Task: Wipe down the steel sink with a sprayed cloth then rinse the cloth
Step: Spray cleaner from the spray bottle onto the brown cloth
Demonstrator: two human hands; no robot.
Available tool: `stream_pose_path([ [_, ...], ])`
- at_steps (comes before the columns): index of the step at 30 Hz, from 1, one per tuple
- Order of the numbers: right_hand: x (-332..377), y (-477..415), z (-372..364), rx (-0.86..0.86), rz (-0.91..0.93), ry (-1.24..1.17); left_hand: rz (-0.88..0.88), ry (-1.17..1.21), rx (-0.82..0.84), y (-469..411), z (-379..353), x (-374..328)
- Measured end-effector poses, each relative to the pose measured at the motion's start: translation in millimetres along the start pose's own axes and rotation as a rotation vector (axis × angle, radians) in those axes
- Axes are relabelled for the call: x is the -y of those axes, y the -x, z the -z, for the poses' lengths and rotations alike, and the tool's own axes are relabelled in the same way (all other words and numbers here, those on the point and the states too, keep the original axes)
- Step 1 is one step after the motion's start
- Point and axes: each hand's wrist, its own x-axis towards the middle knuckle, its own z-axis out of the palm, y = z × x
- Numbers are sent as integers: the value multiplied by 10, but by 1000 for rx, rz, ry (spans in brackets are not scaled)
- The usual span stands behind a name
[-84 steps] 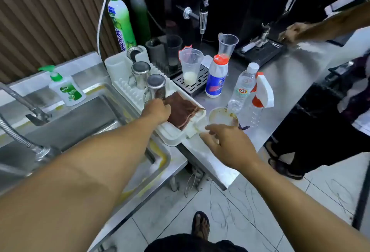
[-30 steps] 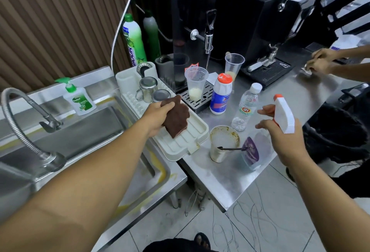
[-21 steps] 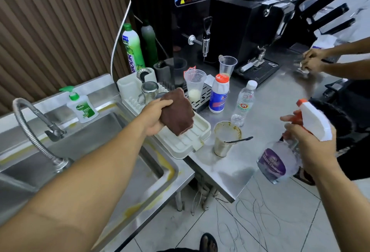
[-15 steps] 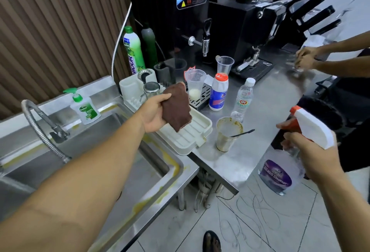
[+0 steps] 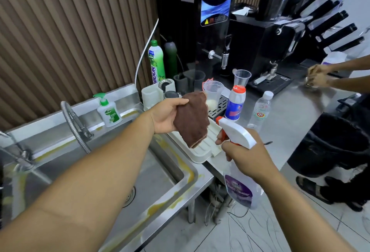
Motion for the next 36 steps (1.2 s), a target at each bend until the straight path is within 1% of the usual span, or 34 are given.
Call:
stream_pose_path([
  [6, -27, -226, -10, 113, 86, 100, -4, -38, -60, 19, 26, -132],
  [8, -38, -288, 12, 131, 92, 99, -11, -40, -73, 27, 27, -186],
  [11, -47, -366, 43, 104, 81, 26, -15, -47, -94, 45, 37, -269],
  [16, -38, -516, 135, 22, 92, 17, -33, -50, -99, 88, 26, -416],
  [20, 5, -566, 195, 5, 120, -15, -35, -61, -101, 101, -9, -470],
  [22, 12, -563, 209, -8, 133, 12, -25, -77, -98, 97, -31, -485],
  [26, 27, -535, 203, 36, 158, 6, -20, -75, -80, 76, -64, -515],
  [30, 10, -465, 166, 117, 170, 69, -29, -87, -83, 81, -107, -561],
  [33, 7, -441, 137, 107, 165, 66, -33, -85, -77, 103, -115, -579],
  [36, -19, -467, 164, 46, 141, 61, -32, -83, -75, 110, -90, -579],
])
